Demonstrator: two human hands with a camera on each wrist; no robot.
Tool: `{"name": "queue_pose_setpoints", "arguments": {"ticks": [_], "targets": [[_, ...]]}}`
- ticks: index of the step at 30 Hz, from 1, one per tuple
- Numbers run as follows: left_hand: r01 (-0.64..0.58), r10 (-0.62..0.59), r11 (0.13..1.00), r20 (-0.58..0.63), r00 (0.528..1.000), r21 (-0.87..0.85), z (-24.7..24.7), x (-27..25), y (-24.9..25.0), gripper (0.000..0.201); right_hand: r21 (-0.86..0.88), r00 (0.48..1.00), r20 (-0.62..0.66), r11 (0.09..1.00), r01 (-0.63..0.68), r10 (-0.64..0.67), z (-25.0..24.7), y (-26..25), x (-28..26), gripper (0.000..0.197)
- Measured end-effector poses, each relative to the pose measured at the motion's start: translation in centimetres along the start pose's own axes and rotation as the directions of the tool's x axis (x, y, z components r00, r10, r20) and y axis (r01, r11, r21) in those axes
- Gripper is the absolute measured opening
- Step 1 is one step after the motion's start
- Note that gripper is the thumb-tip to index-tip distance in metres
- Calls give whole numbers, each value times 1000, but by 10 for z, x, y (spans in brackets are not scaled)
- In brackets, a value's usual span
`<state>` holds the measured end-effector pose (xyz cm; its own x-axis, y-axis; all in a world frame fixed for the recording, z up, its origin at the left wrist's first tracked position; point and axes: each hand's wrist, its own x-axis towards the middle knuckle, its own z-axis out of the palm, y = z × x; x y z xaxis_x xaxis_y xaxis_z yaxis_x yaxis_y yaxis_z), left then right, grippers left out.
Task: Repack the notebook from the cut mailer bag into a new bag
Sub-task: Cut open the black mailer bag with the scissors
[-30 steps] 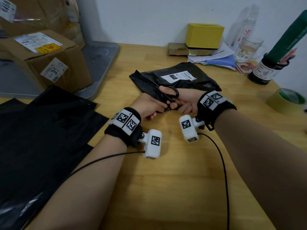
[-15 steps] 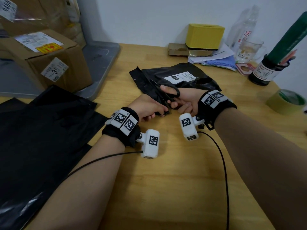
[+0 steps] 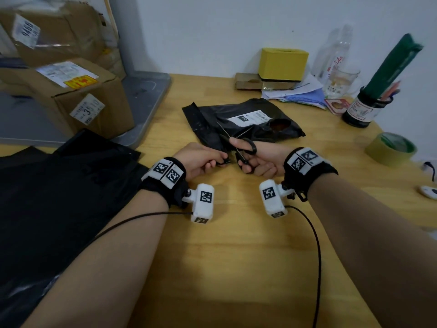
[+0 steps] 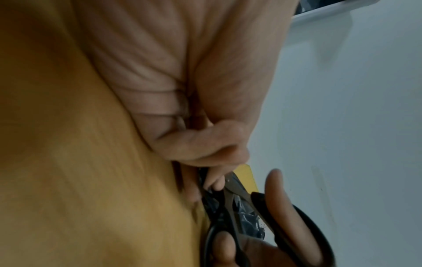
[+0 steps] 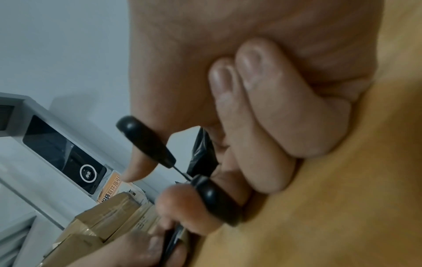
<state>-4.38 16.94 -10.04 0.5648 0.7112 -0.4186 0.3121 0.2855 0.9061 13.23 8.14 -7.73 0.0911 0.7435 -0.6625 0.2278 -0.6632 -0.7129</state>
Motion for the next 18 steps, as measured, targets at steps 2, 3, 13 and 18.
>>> {"name": "queue_pose_setpoints", "arguments": {"ticks": [2,3,13,18], "targets": [[-10,10,1000,-22,1000,-25,1,-6,-1,13,-25,1000,-27,1000,2,-3,4,6,-9,68],[-16,15,999,-30,999,-36,1,-9,-2,13,-29,999,-34,1000,2,-3,6,10,-13,68],[-42,-3,981,-230,973,-188,16,-48,-10,19,-58,995,-86,997,50,-54,20,39,-48,65],[-60,-17,961,-273,962,-271,15,-53,-17,29,-27,993,-71,995,94,-96,18,46,-52,66]]}}
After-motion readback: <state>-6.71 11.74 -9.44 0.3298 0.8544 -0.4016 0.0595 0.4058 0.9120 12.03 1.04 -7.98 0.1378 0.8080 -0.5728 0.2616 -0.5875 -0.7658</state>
